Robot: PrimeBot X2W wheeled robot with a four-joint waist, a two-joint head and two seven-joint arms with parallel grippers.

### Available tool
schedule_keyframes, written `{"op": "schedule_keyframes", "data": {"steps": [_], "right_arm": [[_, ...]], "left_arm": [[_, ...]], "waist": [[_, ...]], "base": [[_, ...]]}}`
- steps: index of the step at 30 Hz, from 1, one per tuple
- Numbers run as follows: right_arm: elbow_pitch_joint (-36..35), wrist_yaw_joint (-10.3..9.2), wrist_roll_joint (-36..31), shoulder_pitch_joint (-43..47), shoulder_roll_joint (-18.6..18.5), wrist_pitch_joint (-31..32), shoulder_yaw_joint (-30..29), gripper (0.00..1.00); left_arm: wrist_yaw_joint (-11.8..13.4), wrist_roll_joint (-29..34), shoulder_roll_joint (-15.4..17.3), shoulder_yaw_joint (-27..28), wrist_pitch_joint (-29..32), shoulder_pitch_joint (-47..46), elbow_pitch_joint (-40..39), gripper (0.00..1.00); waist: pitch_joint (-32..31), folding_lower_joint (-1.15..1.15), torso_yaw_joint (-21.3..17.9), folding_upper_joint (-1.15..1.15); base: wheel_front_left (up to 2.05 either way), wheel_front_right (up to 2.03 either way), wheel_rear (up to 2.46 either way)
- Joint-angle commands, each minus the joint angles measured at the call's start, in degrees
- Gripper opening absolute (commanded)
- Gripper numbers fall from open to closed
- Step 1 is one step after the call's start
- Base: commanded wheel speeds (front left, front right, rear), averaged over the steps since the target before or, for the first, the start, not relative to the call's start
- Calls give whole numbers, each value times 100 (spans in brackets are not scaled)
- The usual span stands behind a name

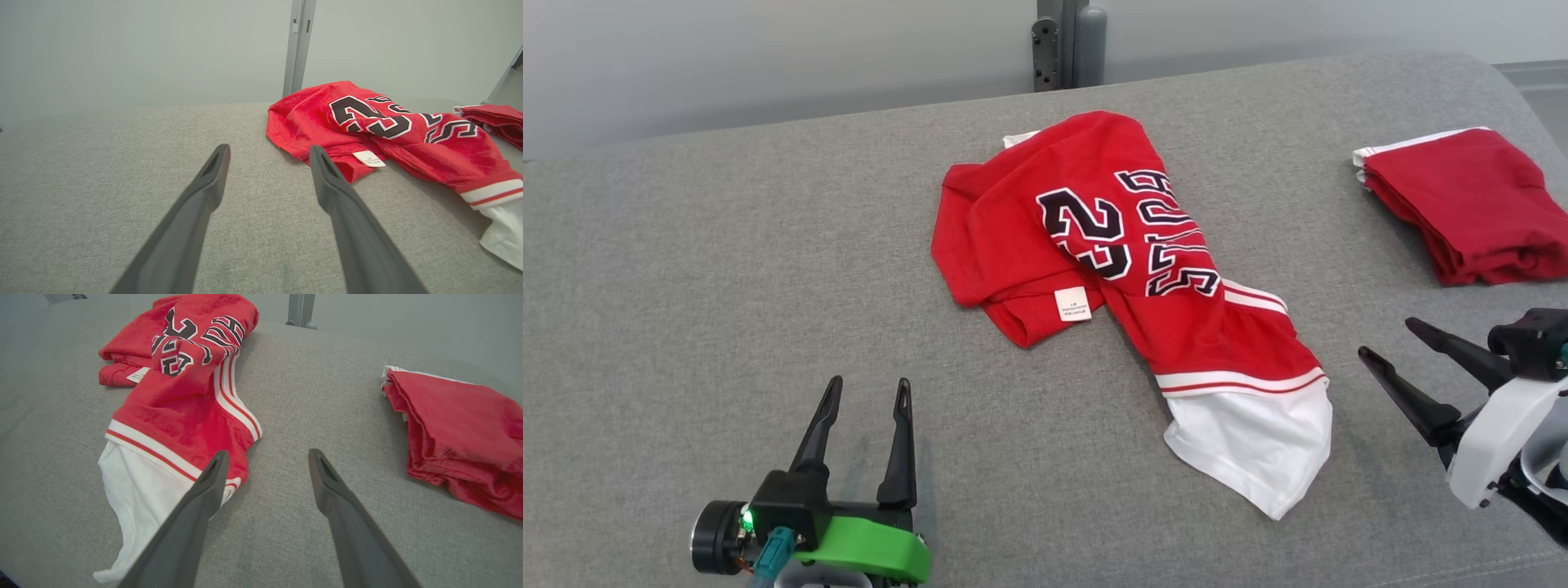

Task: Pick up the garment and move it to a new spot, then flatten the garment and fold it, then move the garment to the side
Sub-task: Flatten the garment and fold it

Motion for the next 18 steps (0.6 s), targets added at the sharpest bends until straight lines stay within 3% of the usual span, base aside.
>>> {"op": "schedule_keyframes", "data": {"steps": [1, 10, 18], "right_arm": [[153, -4, -59, 44, 189, -19, -49, 100], [1593, -5, -76, -545, 1166, 415, -157, 100], [2391, -5, 136, -916, 1499, 937, 80, 100]], "left_arm": [[-18, 11, 16, 8, -3, -77, 8, 100], [19, -42, -1, -76, -3, -229, 8, 100], [48, -111, -15, -145, -3, -290, -5, 100]], "waist": [[62, 0, 160, 0], [348, 0, 785, 0], [517, 0, 1154, 0]], "base": [[0, 0, 0], [0, 0, 0], [0, 0, 0]]}}
